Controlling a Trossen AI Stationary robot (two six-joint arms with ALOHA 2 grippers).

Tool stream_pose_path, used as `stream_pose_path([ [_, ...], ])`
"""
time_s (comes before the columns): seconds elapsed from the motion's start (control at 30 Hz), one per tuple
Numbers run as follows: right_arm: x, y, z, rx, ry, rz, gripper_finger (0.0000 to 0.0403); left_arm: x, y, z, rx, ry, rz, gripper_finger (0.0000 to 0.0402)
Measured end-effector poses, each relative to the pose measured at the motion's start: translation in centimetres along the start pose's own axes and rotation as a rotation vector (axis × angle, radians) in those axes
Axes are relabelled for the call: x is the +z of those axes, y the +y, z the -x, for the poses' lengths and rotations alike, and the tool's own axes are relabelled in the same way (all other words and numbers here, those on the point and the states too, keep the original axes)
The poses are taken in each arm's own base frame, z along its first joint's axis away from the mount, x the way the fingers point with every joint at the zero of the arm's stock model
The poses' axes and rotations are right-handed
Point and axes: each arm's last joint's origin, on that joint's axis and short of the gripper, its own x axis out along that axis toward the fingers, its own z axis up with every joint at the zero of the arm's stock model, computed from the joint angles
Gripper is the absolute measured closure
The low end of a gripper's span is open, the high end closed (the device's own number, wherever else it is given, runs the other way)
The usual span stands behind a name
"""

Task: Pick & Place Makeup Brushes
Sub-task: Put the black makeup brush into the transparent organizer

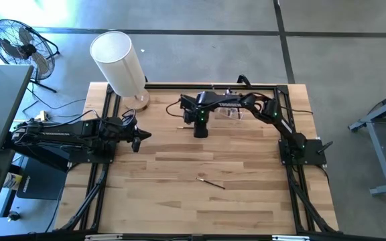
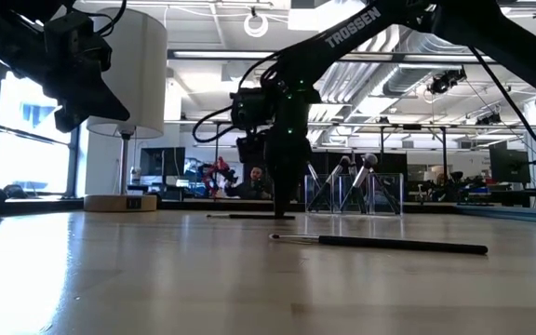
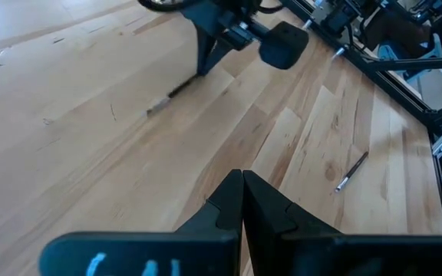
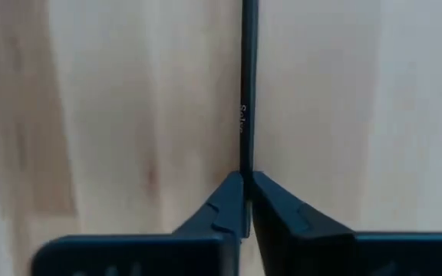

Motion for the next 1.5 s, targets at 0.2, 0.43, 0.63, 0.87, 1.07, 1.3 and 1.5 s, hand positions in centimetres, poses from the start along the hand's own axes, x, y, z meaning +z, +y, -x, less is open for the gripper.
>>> stream_pose_path([
  [0.2,0.2,1.9,-0.3,0.021,0.031,0.072,0.0399,0.0,0.0,0.0,-0.002,0.002,-0.004,0.0401],
  [0.43,-0.4,3.7,-0.4,0.040,0.133,-0.020,0.0401,0.0,0.0,0.0,-0.002,0.001,-0.026,0.0401],
  [0.63,-1.6,4.9,-0.4,0.053,0.285,-0.168,0.0402,0.0,0.0,0.0,-0.002,0.001,-0.027,0.0401],
  [0.87,-1.8,7.1,-0.5,0.089,0.356,-0.275,0.0403,0.0,0.0,0.0,0.000,-0.001,-0.098,0.0401],
  [1.07,-1.7,8.9,-0.7,0.059,0.376,-0.357,0.0397,0.0,0.0,0.0,-0.001,-0.001,-0.140,0.0402],
  [1.3,-1.6,10.4,-0.9,0.033,0.386,-0.415,0.0360,0.0,0.0,0.0,-0.004,0.002,-0.197,0.0402],
  [1.5,-1.7,11.2,-0.9,0.020,0.397,-0.420,0.0321,0.0,0.0,0.0,-0.009,0.004,-0.227,0.0401],
])
